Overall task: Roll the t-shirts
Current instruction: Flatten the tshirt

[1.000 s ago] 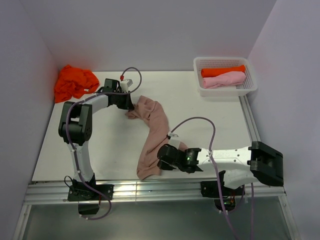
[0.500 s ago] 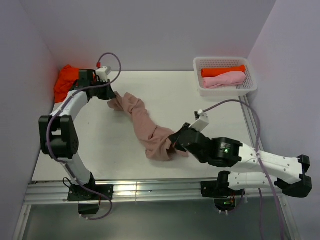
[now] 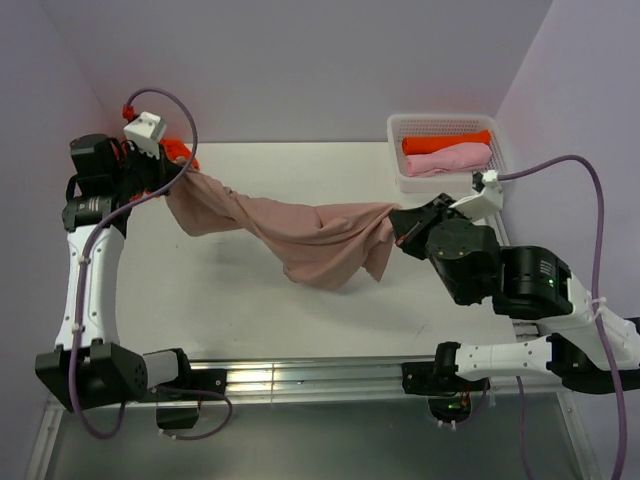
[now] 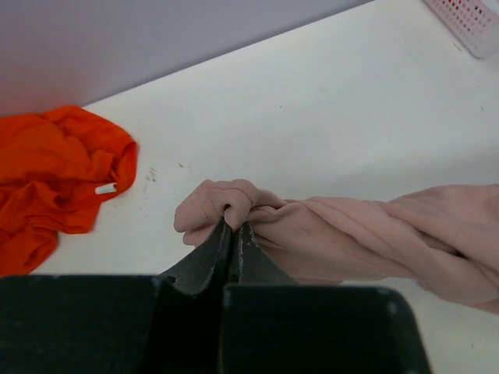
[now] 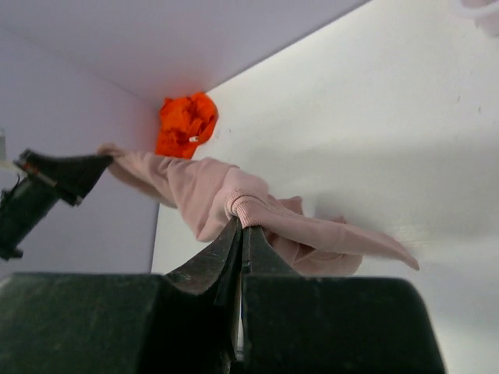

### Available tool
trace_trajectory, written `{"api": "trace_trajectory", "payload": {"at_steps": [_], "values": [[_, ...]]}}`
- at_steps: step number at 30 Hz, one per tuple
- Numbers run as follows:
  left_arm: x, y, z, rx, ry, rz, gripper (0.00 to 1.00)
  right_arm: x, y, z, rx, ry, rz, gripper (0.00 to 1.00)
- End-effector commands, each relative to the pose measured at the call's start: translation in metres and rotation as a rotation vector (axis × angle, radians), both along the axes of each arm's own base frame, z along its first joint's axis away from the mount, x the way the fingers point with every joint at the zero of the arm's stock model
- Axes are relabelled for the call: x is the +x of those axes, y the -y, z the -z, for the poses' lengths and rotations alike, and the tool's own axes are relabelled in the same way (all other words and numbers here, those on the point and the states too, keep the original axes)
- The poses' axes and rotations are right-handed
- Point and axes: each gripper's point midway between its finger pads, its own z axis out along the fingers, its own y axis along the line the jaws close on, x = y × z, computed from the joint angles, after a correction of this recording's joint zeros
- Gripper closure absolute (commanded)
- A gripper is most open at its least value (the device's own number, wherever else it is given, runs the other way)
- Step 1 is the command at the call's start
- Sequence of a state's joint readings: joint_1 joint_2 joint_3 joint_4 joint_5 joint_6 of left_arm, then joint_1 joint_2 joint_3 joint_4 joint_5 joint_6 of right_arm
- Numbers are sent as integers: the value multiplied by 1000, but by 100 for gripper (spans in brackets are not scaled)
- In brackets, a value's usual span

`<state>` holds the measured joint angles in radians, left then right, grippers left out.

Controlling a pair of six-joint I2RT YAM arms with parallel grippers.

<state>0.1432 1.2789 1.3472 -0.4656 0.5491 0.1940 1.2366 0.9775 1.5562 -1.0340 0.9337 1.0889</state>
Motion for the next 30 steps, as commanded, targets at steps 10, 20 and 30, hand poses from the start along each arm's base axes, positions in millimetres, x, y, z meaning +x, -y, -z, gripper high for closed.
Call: {"api": "trace_trajectory", "payload": {"at_steps": [10, 20, 30], "values": [[-47, -11, 6, 122, -11, 65, 99, 4, 69, -39, -41, 133, 160, 100], [-6, 1, 85, 20, -336, 218, 97, 106, 45, 58, -259, -86, 146, 100], [34, 22, 143, 46, -451, 208, 100, 196, 59, 153, -275, -315, 171, 97]]}}
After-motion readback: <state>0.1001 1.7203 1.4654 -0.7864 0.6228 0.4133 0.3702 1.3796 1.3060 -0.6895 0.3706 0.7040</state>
